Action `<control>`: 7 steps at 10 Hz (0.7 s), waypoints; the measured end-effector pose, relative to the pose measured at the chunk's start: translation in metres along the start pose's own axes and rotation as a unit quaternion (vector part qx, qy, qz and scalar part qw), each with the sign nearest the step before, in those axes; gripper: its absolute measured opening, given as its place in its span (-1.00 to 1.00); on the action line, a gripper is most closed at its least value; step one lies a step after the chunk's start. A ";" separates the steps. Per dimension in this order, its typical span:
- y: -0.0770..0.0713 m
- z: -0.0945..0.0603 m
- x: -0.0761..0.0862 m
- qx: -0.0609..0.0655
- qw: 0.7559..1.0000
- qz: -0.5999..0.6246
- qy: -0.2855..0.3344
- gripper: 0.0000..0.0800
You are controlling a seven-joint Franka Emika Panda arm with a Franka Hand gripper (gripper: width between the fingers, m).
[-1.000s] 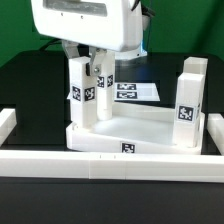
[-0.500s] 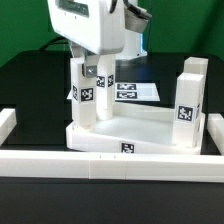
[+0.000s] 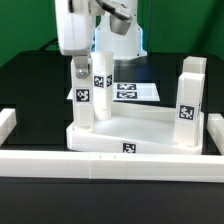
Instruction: Assemble desk
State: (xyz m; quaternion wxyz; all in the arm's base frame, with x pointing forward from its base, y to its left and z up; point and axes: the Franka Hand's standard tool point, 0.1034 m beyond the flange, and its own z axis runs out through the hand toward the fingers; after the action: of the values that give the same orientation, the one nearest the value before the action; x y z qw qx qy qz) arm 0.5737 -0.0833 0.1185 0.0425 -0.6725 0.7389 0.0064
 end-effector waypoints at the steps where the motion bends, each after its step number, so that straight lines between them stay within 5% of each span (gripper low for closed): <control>1: 0.000 0.000 0.000 0.001 0.999 0.032 -0.002 -0.27; 4: 0.000 0.001 -0.001 0.001 0.998 0.067 -0.002 -0.05; 6: 0.000 0.003 -0.005 -0.002 1.000 0.017 0.000 0.55; 7: 0.000 0.003 -0.008 -0.003 1.000 -0.010 0.000 0.55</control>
Offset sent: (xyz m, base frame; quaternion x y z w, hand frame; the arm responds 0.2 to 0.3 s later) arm 0.0000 0.0000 0.0000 0.0000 0.0000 0.0000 1.0000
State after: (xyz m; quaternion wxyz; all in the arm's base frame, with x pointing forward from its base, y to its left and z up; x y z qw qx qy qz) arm 0.5744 -0.0751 0.1162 0.0405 -0.6797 0.7323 0.0082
